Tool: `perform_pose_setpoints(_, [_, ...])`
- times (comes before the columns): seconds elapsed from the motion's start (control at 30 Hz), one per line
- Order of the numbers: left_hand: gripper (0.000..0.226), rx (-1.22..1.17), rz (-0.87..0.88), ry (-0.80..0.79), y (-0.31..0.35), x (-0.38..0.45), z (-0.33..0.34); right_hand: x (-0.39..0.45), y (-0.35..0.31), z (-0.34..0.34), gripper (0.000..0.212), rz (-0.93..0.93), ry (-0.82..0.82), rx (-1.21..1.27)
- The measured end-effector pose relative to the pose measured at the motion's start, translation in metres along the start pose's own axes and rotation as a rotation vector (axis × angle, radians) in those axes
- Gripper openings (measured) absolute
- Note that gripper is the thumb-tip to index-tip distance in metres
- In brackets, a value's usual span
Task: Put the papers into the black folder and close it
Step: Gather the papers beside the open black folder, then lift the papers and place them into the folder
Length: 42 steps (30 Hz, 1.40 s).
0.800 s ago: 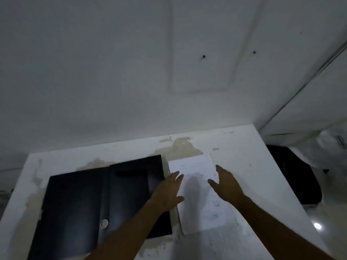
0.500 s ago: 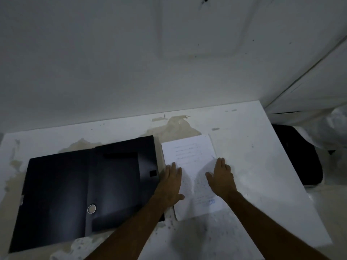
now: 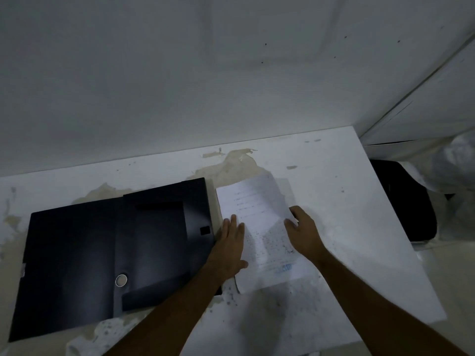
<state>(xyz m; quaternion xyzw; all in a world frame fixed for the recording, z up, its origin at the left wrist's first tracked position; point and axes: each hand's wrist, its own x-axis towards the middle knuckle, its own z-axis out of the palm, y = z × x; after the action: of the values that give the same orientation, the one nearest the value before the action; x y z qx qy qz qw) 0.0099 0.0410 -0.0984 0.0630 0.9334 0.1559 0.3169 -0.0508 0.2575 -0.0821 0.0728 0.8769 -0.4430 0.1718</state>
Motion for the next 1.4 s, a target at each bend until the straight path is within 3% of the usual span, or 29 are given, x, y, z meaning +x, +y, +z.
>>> perform_pose_setpoints(0.1, [0.099, -0.14, 0.018, 0.052, -0.002, -0.003, -0.001, -0.011, -0.003, -0.005, 0.014, -0.037, -0.018, 0.017])
perform_pose_setpoints(0.23, [0.072, -0.586, 0.037, 0.383, 0.001, -0.021, -0.018, -0.014, -0.02, -0.027, 0.013, 0.001, 0.082, 0.146])
perform_pose_setpoints(0.3, [0.072, -0.782, 0.01, 0.495, 0.0, -0.034, -0.033, -0.015, -0.036, -0.043, 0.017, 0.036, 0.099, 0.264])
perform_pose_setpoints(0.37, [0.082, -1.04, -0.046, 0.455, -0.005, -0.047, -0.053, -0.018, -0.054, -0.056, 0.02, 0.063, 0.091, 0.377])
perform_pose_setpoints(0.43, [0.082, -1.249, -0.06, 0.303, -0.014, -0.061, -0.074, -0.022, -0.074, -0.06, 0.022, 0.073, 0.056, 0.444])
perform_pose_setpoints(0.5, [0.063, -1.41, -0.012, 0.185, -0.028, -0.076, -0.089, -0.027, -0.092, -0.05, 0.023, 0.07, 0.0, 0.5])
perform_pose_setpoints(0.57, [0.042, -1.516, 0.029, 0.201, -0.047, -0.093, -0.097, -0.034, -0.11, -0.028, 0.024, 0.068, -0.055, 0.535])
perform_pose_setpoints(0.73, [0.03, -1.561, -0.075, 0.366, -0.118, -0.15, -0.107, -0.051, -0.152, 0.048, 0.013, 0.049, -0.226, 0.578])
perform_pose_setpoints(0.8, [0.029, -1.531, -0.142, 0.405, -0.156, -0.175, -0.107, -0.055, -0.163, 0.078, 0.022, 0.039, -0.267, 0.557])
perform_pose_setpoints(0.87, [0.034, -1.506, -0.218, 0.439, -0.199, -0.2, -0.103, -0.06, -0.167, 0.106, 0.026, -0.004, -0.219, 0.451])
perform_pose_setpoints(1.0, [0.043, -1.465, -0.372, 0.506, -0.284, -0.245, -0.091, -0.066, -0.142, 0.15, 0.026, -0.242, -0.016, -0.088])
perform_pose_setpoints(1.07, [0.043, -1.391, -0.428, 0.52, -0.319, -0.261, -0.087, -0.069, -0.127, 0.168, 0.047, -0.25, -0.033, -0.259])
perform_pose_setpoints(1.2, [0.044, -1.354, -0.505, 0.492, -0.365, -0.269, -0.077, -0.074, -0.107, 0.199, 0.084, -0.137, -0.09, -0.361])
perform_pose_setpoints(1.4, [0.04, -1.326, -0.518, 0.397, -0.388, -0.243, -0.065, -0.072, -0.096, 0.215, 0.073, -0.074, 0.047, -0.338])
